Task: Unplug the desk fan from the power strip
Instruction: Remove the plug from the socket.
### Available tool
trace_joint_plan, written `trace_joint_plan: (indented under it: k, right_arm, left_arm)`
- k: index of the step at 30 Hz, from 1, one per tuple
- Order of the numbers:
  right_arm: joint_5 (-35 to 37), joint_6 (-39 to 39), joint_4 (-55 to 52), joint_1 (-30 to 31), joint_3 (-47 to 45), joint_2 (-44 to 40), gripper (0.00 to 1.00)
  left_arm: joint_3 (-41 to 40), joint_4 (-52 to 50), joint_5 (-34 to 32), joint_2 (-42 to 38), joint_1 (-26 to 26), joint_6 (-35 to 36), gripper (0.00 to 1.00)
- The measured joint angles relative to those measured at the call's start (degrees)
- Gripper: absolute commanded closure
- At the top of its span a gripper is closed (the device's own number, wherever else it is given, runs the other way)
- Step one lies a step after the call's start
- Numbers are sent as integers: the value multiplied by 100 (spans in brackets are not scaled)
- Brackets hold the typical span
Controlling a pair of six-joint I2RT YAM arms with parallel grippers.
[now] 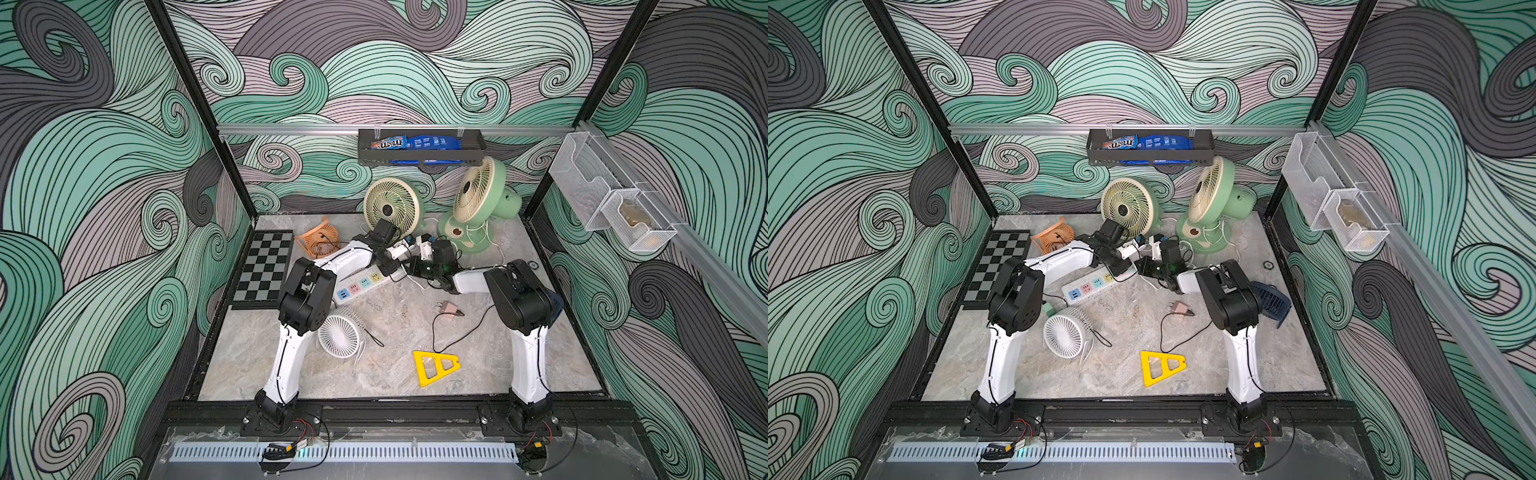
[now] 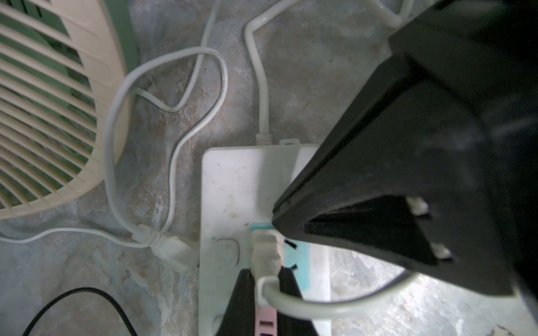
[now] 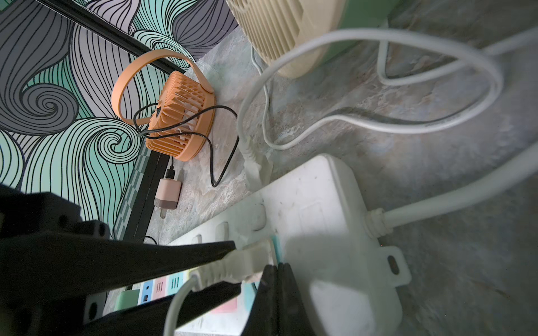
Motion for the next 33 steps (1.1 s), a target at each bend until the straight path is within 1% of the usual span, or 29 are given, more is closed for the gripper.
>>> trace_joint_plan:
  k: [2, 5, 8, 13, 17, 33]
  right_arm:
    - [-2, 2, 42, 0, -20, 0, 92]
    - [-2, 7, 107, 2, -57, 0, 92]
    - [-2, 20, 138, 2, -72, 0, 92]
    - [-2, 22, 149, 2, -76, 0, 92]
    - [-2, 22, 149, 2, -76, 0, 92]
    - [-2, -11, 92, 26, -74, -31, 92]
  left_arm:
    - [74, -111, 70, 13, 39, -63, 100]
    - [369, -435, 365, 127, 155, -247, 100]
    - [409, -516, 470, 138, 199, -234, 100]
    - [70, -151, 245, 4, 68, -17, 100]
    - [28, -92, 44, -20, 22, 9, 100]
    - [146, -398, 415, -20, 188, -398, 100]
